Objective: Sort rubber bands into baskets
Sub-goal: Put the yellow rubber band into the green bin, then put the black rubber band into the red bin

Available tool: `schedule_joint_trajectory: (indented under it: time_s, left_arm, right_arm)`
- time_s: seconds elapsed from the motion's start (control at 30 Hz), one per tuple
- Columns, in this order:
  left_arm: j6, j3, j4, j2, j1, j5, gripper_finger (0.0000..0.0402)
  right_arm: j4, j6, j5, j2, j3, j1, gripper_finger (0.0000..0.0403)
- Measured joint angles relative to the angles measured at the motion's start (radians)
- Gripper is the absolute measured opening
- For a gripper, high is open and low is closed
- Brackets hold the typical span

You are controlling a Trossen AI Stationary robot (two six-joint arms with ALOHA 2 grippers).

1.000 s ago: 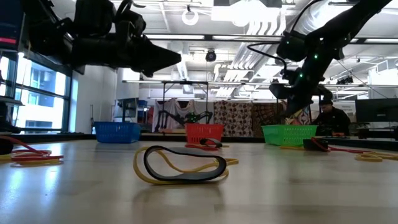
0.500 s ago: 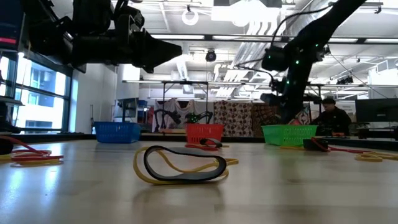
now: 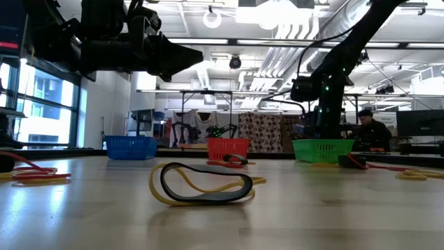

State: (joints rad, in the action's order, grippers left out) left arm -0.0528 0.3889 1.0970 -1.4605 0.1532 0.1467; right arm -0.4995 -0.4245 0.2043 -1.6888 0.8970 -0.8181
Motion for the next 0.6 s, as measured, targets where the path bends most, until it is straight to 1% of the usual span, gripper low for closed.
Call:
schedule_joint_trajectory:
  time_s: [0.13, 0.37, 0.43, 0.5, 0.6]
  left_arm:
    - [0.003, 0.000, 0.000, 0.000, 0.000, 0.000, 0.0062]
    - [0.016, 0.000, -0.003, 0.000, 0.000, 0.000, 0.0062]
    - [0.016, 0.000, -0.003, 0.000, 0.000, 0.000, 0.0062]
    - [0.016, 0.000, -0.003, 0.000, 0.000, 0.000, 0.0062]
    - [0.016, 0.000, -0.007, 0.000, 0.000, 0.000, 0.0062]
  right_arm:
    - [-0.005, 0.014, -0.005, 0.018, 0.000, 0.000, 0.0046]
    - [-0.009, 0.040, -0.005, 0.020, 0.000, 0.000, 0.0115]
    - [-0.030, 0.049, -0.005, 0.027, 0.008, 0.003, 0.0129]
    - [-0.057, 0.069, 0.020, 0.041, 0.032, 0.016, 0.0133]
    - [-0.103, 0.092, 0.099, 0.084, 0.080, 0.051, 0.0124]
